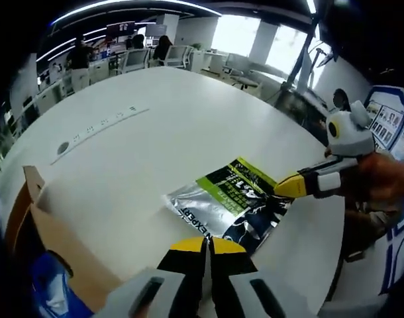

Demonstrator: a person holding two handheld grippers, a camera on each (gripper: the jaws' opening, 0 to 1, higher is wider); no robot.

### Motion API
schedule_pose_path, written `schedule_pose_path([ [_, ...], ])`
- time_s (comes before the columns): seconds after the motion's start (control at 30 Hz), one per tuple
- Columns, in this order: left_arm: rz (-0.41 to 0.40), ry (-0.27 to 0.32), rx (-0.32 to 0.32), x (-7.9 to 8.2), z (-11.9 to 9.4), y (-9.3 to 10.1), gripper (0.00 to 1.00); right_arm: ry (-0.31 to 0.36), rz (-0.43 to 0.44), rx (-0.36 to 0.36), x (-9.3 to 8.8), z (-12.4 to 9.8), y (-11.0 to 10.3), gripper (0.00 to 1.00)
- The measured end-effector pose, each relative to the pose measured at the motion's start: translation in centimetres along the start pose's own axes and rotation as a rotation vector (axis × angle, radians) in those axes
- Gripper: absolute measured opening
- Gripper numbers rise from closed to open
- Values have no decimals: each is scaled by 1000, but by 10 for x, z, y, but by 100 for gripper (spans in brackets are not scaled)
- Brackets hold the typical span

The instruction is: Operate the shoe box by opening the lid, removing the specified soft item, and placing it in the target area until the item is outside and the box remains undamaged.

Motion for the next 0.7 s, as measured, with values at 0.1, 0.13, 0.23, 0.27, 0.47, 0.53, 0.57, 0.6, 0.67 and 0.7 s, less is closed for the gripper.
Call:
schedule_pose_path([
  [0.1, -3, -15, 7, -4, 4, -1, 1, -9, 0, -3, -2, 2, 2, 0],
  [0.13, -3, -18, 7, -4, 5, -1, 1, -8, 0, -3, -2, 2, 2, 0],
  [0.23, -3, -22, 7, -6, 7, 0, 1, -8, 10, -7, -4, 4, 5, 0],
  [0.27, -2, -24, 9, -7, 7, 0, 1, -8, 15, -8, -4, 5, 6, 0],
  [0.47, -7, -38, 14, -10, 11, -2, 1, -10, 23, -18, -4, 9, 9, 0],
  [0.53, -6, -44, 19, -11, 11, -2, 2, -4, 27, -21, -2, 10, 10, 0],
  [0.57, -4, -46, 22, -12, 12, -2, 2, -2, 30, -22, -1, 11, 11, 0],
  [0.6, -1, -46, 27, -12, 13, -2, 2, 2, 36, -30, 0, 12, 13, 0],
  [0.67, -5, -43, 38, -11, 15, -3, 2, 8, 44, -32, 2, 12, 14, 0],
  [0.7, -16, -42, 45, -11, 15, -4, 2, 9, 45, -33, 2, 13, 14, 0],
])
Point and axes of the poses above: the point that each gripper's makers call its tool centre point, and the gripper's own axes: z roughly forward along the fingers, y roughly to its right, x roughly out of its top, the point moved 3 cm from there along -z, roughly backward along the fingers, and after that the axes turned 8 degrees about -z, right-handed, at the moved point
